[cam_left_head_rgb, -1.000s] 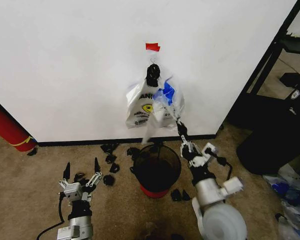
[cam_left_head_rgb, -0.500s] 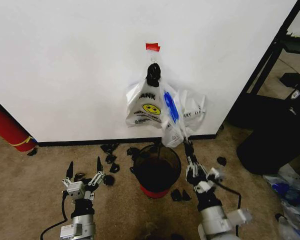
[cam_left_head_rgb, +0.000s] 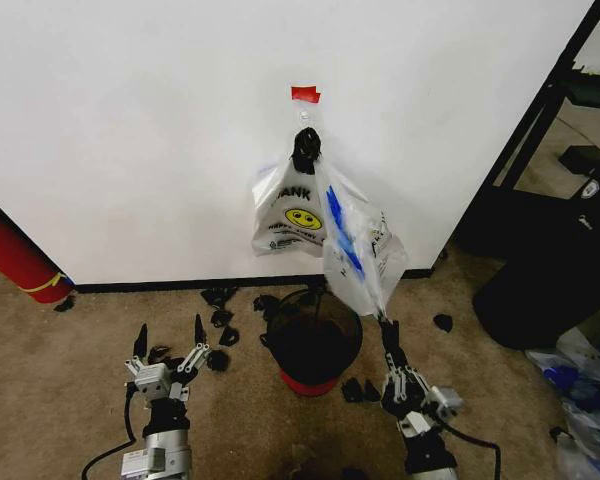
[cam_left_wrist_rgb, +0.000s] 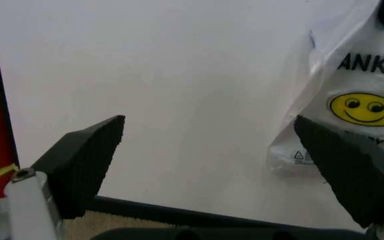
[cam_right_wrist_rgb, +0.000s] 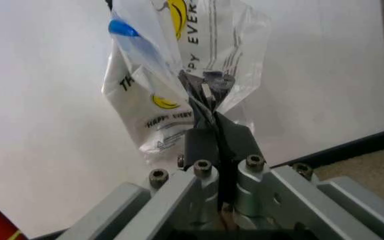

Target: Pick up the garbage bag from the wall and place it over the trash bin.

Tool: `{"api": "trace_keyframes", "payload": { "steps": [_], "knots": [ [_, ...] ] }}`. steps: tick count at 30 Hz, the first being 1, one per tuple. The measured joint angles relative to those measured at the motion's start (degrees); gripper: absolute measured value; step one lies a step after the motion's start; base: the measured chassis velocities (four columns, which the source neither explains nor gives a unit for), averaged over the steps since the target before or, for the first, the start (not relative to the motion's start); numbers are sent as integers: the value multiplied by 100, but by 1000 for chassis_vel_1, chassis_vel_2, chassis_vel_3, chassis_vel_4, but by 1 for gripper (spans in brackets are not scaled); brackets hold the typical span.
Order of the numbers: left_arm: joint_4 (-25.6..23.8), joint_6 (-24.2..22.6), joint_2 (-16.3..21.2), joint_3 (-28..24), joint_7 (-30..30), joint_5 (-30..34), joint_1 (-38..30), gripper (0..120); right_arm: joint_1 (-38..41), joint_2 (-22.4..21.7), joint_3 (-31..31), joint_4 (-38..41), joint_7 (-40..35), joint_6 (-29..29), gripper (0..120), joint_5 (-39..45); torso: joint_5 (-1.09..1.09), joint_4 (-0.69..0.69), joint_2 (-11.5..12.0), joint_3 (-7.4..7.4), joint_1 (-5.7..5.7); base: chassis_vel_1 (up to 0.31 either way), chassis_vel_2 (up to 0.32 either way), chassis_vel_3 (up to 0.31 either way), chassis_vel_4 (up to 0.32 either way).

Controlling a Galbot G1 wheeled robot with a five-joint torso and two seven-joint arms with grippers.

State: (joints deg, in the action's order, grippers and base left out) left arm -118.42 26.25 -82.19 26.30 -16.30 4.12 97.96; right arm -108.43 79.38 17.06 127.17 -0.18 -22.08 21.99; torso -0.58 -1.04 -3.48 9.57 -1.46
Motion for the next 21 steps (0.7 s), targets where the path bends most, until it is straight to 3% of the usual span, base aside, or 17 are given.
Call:
{"api": "trace_keyframes", "payload": {
  "steps": [8, 21],
  "knots": [
    [21, -4, -25, -28, 1, -18, 20, 100, -449, 89, 116, -373, 17, -865, 0, -575, 0, 0, 0, 0, 0, 0, 0, 0, 0],
    [65, -6, -36, -74, 1, -25, 22, 100, -743, 76, 304, -577, -187, -1498, 0, -1363, 0, 0, 0, 0, 0, 0, 0, 0, 0]
  ]
}}
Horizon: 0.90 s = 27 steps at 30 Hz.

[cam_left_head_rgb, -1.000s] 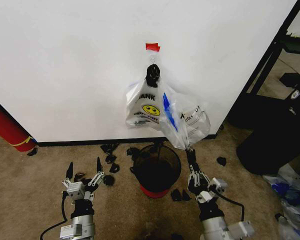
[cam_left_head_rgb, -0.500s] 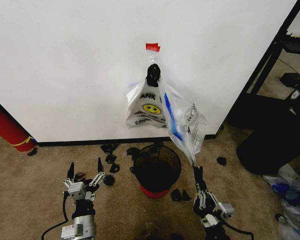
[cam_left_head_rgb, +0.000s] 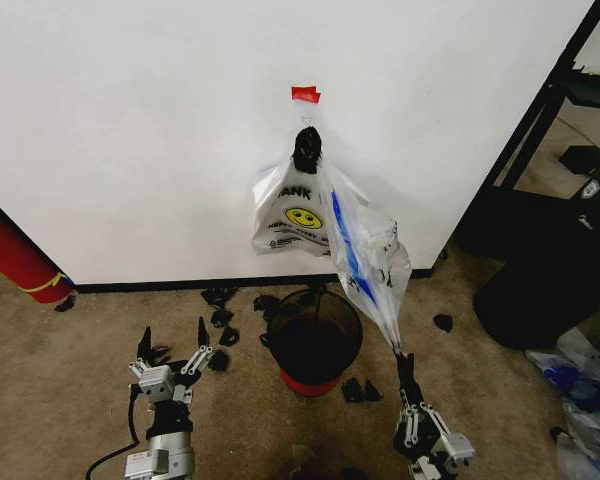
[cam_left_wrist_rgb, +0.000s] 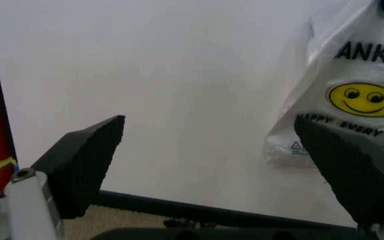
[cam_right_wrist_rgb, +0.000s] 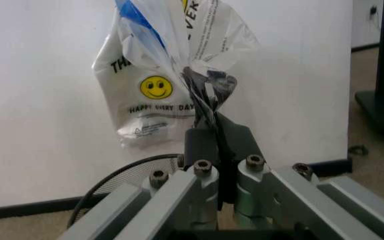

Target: Pick up the garbage bag from the wall and place it over the trash bin.

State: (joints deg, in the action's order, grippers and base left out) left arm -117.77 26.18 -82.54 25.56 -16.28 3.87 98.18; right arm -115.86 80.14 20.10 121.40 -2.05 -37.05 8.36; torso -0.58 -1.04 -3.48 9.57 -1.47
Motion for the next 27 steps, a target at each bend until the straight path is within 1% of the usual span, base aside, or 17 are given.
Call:
{"api": "trace_keyframes", "payload": {
  "steps": [4, 6, 9, 10, 12, 13, 14, 16, 17, 18, 19, 20, 22, 23, 24, 25, 27],
  "knots": [
    [-2, -3, -5, -33, 0, -1, 3, 100, 63, 10, 30, -4, -29, -1, 0, -172, 0, -1, 0, 0, 0, 0, 0, 0, 0],
    [-26, -13, 10, -67, -1, -1, 5, 100, 238, 8, -12, 32, -30, 178, 0, -134, 0, -1, 0, 0, 0, 0, 0, 0, 0],
    [-91, -54, 64, -132, -9, 7, -1, 100, 594, -1, -140, 145, -29, 607, 0, 85, -1, -1, 0, 0, 0, 0, 0, 0, 0],
    [-91, -54, 64, -132, -9, 7, -1, 100, 594, -1, -140, 145, -29, 607, 0, 85, -1, -1, 0, 0, 0, 0, 0, 0, 0],
    [-224, -167, 152, -225, -16, 127, 0, 100, 1003, -31, -282, 227, -81, 1079, 0, 332, 0, 1, 0, 0, 0, 0, 0, 0, 0],
    [-296, -235, 191, -265, -19, 192, 1, 100, 1136, -36, -327, 244, -118, 1239, 0, 426, 0, 0, 0, 0, 0, 0, 0, 0, 0],
    [-307, -245, 197, -272, -20, 202, 1, 100, 1160, -36, -335, 246, -125, 1265, 0, 443, 0, 0, 0, 0, 0, 0, 0, 0, 0],
    [-505, -420, 309, -383, -19, 332, -19, 100, 1654, -40, -454, 323, -282, 1763, 0, 781, 0, 0, 0, 0, 0, 0, 0, 0, 0],
    [-505, -420, 309, -383, -19, 332, -19, 100, 1654, -40, -454, 323, -282, 1763, 0, 781, 0, 0, 0, 0, 0, 0, 0, 0, 0],
    [-587, -500, 373, -427, -19, 375, -49, 100, 1906, -35, -491, 363, -367, 1987, 0, 969, 1, 2, 0, 1, 0, 0, 0, 0, 0],
    [-717, -655, 489, -517, -21, 472, -115, 100, 2196, -13, -498, 384, -459, 2219, 0, 1188, 0, 1, 0, 1, 0, 0, 0, 0, 0],
    [-894, -908, 689, -638, -28, 669, -228, 100, 2515, -6, -487, 388, -543, 2452, 0, 1442, 0, 1, 0, 1, 0, 0, 0, 0, 0],
    [-1175, -1390, 1143, -876, -71, 1194, -541, 100, 2826, -11, -487, 316, -656, 2664, 0, 1776, 0, 0, 0, 1, 0, 0, 0, 0, 0],
    [-1258, -1575, 1334, -985, -98, 1435, -700, 100, 2905, -1, -490, 291, -689, 2721, 0, 1876, -1, 1, 0, 1, 0, 0, 0, 0, 0],
    [-1373, -1838, 1640, -1147, -136, 1801, -996, 100, 3003, 28, -496, 261, -731, 2797, 0, 1994, -1, 0, 0, 1, 0, 0, 0, 0, 0],
    [-1373, -1838, 1640, -1147, -136, 1801, -996, 100, 3003, 28, -496, 261, -731, 2797, 0, 1994, -1, 0, 0, 1, 0, 0, 0, 0, 0],
    [-1514, -2222, 2079, -1350, -198, 2364, -1451, 100, 3123, 74, -495, 197, -769, 2855, 0, 2049, -2, -1, 0, 1, 0, 0, 0, 0, 0]
  ]
}}
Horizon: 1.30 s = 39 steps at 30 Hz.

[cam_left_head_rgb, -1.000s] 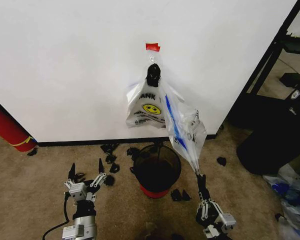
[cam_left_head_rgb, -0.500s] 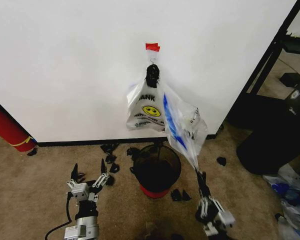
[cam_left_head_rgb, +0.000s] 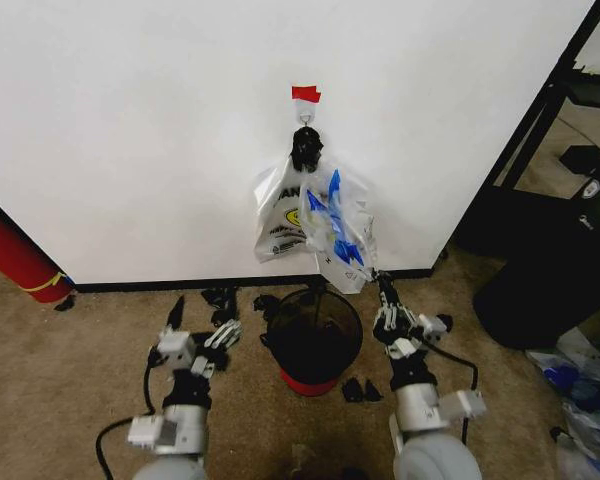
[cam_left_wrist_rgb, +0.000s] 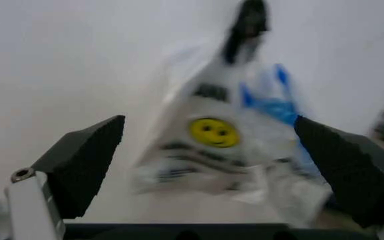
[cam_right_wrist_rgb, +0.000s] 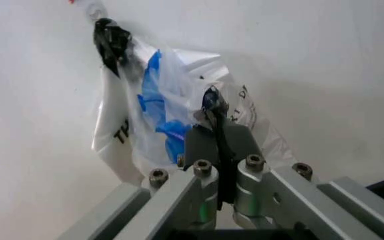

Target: Pick up the garbage bag from the wall and place it over the trash bin.

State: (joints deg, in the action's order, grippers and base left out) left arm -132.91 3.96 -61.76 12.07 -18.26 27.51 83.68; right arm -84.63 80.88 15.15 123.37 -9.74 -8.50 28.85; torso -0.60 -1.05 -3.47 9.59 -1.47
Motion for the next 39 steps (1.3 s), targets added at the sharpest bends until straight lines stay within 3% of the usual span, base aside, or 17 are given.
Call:
{"api": "trace_keyframes", "payload": {
  "steps": [2, 4, 6, 8, 13, 20, 32, 39],
  "knots": [
    [-146, -428, 549, -196, -66, 679, -487, 100, 117, 23, -2, -113, -16, 17, 0, -54, 0, 0, 0, 0, 0, 0, 0, 0, 0],
    [-183, -897, 1251, -686, -113, 1498, -1387, 100, 158, 32, 7, -182, -44, 24, 0, -90, 1, 2, 0, 0, 0, 0, 0, 0, 0],
    [-172, -923, 1294, -735, -115, 1552, -1468, 100, 157, 33, 9, -182, -46, 25, 0, -90, 0, 2, 0, 0, 0, 0, 0, 0, 0],
    [136, -1196, 1633, -1445, -144, 2037, -2695, 100, 142, 82, 88, -185, -87, 30, 0, -72, 2, 0, 0, 0, 0, 0, 0, 0, 0],
    [998, -1488, 1482, -2935, -235, 2272, -4495, 100, 56, 206, 335, -62, -172, 50, 0, 17, 1, 0, 0, 0, 0, 0, 0, 0, 0],
    [1448, -1795, 1288, -4004, -404, 2524, -5672, 100, -57, 219, 539, 21, -172, 25, 0, -2, 2, 3, 0, 0, 0, 0, 0, 0, 0],
    [1421, -2185, 1141, -4209, -814, 3027, -6491, 99, -164, 226, 591, 90, -125, -40, 0, -150, 3, 3, 0, -1, 0, 0, 0, 0, 0],
    [1700, -2233, 839, -4381, -881, 3526, -6674, 98, -212, 218, 615, 110, -108, -57, 0, -205, 2, 0, 0, -1, 0, 0, 0, 0, 0]
  ]
}}
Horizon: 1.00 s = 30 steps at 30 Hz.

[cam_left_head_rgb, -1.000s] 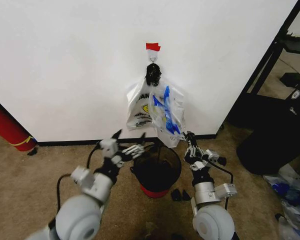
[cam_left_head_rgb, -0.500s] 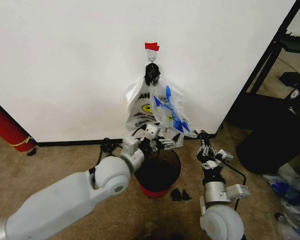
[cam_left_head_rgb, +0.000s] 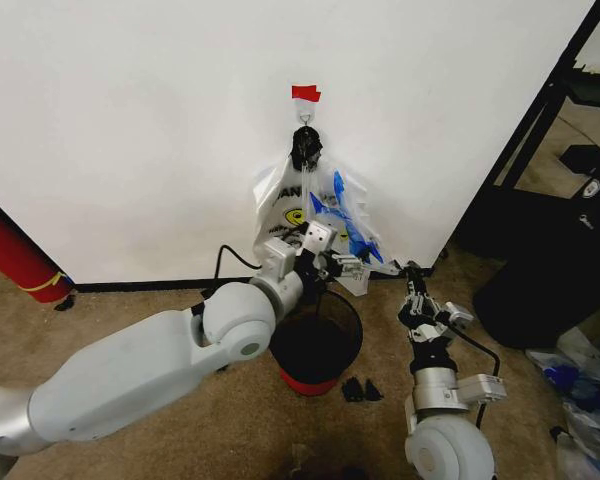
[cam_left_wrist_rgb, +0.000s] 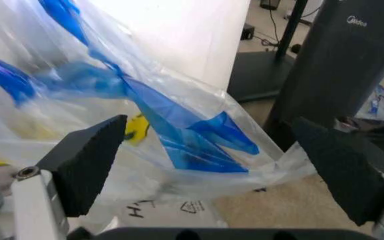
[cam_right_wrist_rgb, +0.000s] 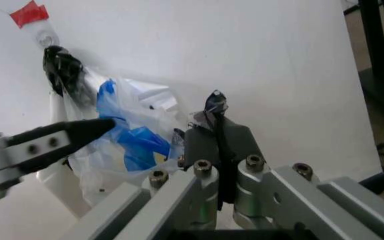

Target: Pick up the garbage bag from the wall and place it over the trash bin.

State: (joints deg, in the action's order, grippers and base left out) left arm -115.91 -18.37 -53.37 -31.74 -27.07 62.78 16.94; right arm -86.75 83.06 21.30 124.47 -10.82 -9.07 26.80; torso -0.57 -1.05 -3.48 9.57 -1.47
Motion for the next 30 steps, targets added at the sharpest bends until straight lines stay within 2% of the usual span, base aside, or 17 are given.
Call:
{"api": "trace_keyframes", "payload": {
  "steps": [4, 8, 16, 21, 23, 25, 30],
  "knots": [
    [145, -8, -41, -62, 20, 326, -96, 96, -21, -17, 5, 0, 18, -23, 0, -45, 0, 1, 0, 0, 0, 0, 0, 0, 0],
    [243, -65, -34, -118, 68, 342, -121, 94, -24, -38, 5, 4, 26, -25, 0, -45, 0, 1, 0, 0, 0, 0, 0, 0, 0],
    [677, -185, -101, -487, 202, -261, -308, 75, -12, -79, 15, 36, 29, -25, 0, -21, 0, 1, 0, 0, 1, 0, 0, 0, 0],
    [842, -215, -197, -561, 203, -291, -382, 67, -24, -74, 25, 37, 44, -27, 0, -48, 0, 1, 0, 0, 1, 0, 0, 0, 0],
    [865, -211, -280, -536, 196, -104, -405, 61, -34, -69, 26, 4, 58, -44, 0, -95, -1, 1, 0, 0, 0, 0, 0, 0, 0],
    [799, -199, -344, -462, 166, 242, -435, 61, -37, -68, 34, -22, 62, -52, 0, -123, 0, 0, 0, 0, 1, 0, 0, 0, 0],
    [743, -212, -415, -415, 121, 556, -513, 77, -36, -73, 54, -28, 63, -56, 0, -131, 0, 1, 0, 0, 1, 0, 0, 0, 0]
  ]
}}
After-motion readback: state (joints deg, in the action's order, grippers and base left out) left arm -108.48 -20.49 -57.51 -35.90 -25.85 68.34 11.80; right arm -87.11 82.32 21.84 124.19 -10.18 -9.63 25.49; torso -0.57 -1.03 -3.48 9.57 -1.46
